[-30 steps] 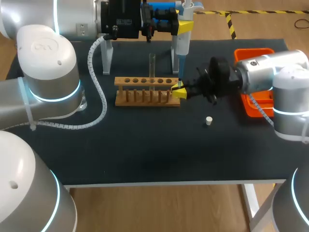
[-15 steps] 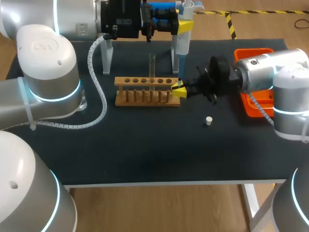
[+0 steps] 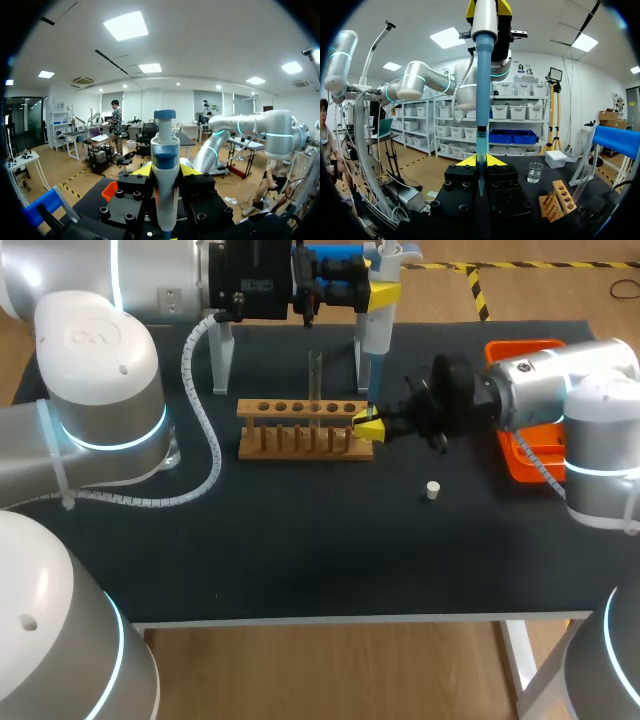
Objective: Invert the test tube, pick up the pipette, mount the tip to pipette, aspirate from beaker and dispense into the tube, eject the tip, return the pipette, and cap with the stopper.
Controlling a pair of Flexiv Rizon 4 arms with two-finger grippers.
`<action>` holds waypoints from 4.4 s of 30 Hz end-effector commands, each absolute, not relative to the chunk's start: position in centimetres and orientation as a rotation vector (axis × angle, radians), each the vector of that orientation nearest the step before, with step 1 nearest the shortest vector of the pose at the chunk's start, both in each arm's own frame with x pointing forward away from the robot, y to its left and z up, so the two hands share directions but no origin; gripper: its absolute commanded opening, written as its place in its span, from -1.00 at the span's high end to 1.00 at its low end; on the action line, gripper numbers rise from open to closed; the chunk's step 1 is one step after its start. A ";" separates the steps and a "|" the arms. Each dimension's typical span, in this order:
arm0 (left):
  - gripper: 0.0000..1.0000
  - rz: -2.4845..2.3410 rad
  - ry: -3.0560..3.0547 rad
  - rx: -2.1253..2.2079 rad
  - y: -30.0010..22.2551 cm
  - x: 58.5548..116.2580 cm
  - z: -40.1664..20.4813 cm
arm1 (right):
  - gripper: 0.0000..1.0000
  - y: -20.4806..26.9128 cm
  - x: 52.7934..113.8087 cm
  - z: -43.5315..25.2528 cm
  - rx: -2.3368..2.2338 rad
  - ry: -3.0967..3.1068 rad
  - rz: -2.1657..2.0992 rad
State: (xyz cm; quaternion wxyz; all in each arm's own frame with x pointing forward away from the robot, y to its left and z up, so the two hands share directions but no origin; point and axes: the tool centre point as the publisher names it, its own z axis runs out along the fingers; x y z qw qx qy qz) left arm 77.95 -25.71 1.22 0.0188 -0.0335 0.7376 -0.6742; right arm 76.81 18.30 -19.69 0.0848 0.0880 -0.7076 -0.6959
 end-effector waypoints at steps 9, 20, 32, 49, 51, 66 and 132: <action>1.00 -2.091 2.292 -0.105 -25.7 77.9 1.2 | 1.00 18.5 76.7 -19.5 0.244 -2.091 -2.098; 1.00 -2.091 2.292 -0.105 -25.7 77.9 1.2 | 1.00 18.4 76.9 -18.8 0.231 -2.082 -2.108; 1.00 -2.091 2.292 -0.105 -25.7 77.9 1.2 | 1.00 18.2 77.4 -16.4 0.254 -2.077 -2.134; 1.00 -2.091 2.292 -0.105 -25.7 77.9 1.2 | -1.00 17.6 76.5 -17.6 0.273 -2.117 -2.087; 1.00 -2.091 2.292 -0.105 -25.7 77.9 1.2 | -1.00 16.9 76.1 -18.4 0.271 -2.140 -2.066; 1.00 -2.091 2.292 -0.105 -25.7 77.9 1.2 | -1.00 8.4 73.1 -21.2 0.250 -2.264 -2.028; 1.00 -1.782 1.999 -0.515 3.2 88.7 -6.4 | -1.00 7.9 72.9 -21.3 0.246 -2.284 -2.030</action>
